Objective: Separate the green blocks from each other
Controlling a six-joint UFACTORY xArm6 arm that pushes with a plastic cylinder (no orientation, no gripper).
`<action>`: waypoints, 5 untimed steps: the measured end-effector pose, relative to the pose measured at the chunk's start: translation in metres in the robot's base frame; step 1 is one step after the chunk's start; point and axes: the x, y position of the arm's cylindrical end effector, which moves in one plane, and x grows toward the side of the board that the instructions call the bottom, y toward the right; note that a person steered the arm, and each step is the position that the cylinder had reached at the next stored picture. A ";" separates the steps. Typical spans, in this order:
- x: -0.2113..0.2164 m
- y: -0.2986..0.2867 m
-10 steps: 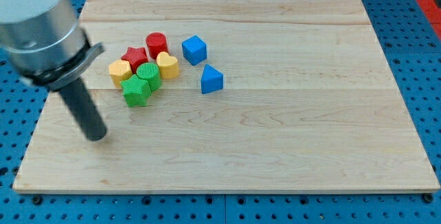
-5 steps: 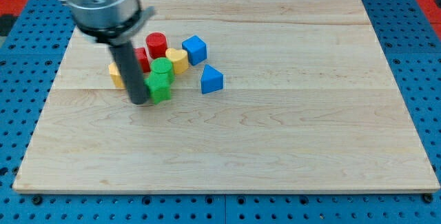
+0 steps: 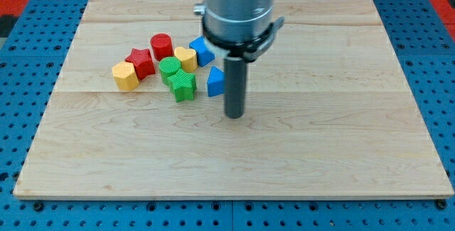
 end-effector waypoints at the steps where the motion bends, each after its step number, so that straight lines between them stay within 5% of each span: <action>1: -0.001 -0.059; 5: -0.037 -0.072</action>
